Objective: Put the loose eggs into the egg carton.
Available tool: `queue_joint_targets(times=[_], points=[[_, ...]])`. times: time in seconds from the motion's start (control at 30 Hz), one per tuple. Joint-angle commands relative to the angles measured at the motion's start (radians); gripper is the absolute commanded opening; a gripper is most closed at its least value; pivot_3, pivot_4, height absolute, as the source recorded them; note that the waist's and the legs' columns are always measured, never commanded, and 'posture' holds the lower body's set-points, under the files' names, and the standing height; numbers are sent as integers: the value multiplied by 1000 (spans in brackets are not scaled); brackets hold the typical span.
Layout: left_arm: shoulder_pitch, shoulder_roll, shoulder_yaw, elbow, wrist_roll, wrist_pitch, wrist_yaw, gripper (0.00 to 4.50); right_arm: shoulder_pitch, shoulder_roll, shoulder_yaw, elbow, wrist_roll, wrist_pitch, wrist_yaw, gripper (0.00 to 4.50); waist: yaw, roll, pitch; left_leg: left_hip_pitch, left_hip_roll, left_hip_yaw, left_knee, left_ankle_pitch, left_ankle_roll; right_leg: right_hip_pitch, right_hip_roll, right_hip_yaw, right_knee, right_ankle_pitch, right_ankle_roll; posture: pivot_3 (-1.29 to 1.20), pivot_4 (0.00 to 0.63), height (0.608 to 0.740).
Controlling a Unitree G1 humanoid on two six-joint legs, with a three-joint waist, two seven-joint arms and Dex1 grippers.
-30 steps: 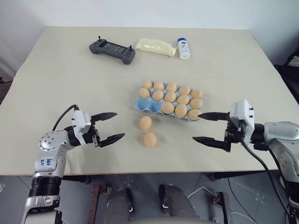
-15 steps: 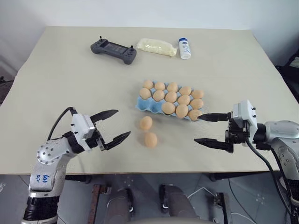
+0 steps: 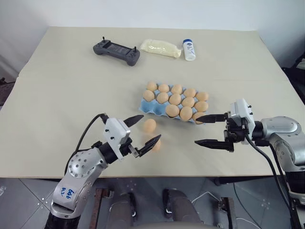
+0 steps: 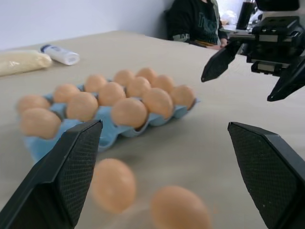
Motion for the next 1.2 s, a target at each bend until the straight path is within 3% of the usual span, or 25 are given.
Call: queue_joint_targets(times=[0.03,0.4,1.2], points=[[-19,-11,-58,-80,-16,125,55,4500,1,-4,-21,6,19,-38,48,4471,0,0,0,0,0,0,0,0,0,0,0,0,0,0,0,0,150,740],[-108,-51,-193,-185,11,435,213,4500,9,-7,-14,-10,11,-19,32,4471,4,0,0,0,-1,-1,1,1,0,1,0,0,1,0,0,0,150,740],[-140,-102,-154,-168,-3,607,275,4500,30,-11,-17,-6,-12,-27,3,4471,21,0,0,0,-2,-2,2,1,0,1,-1,0,1,0,0,0,150,740]])
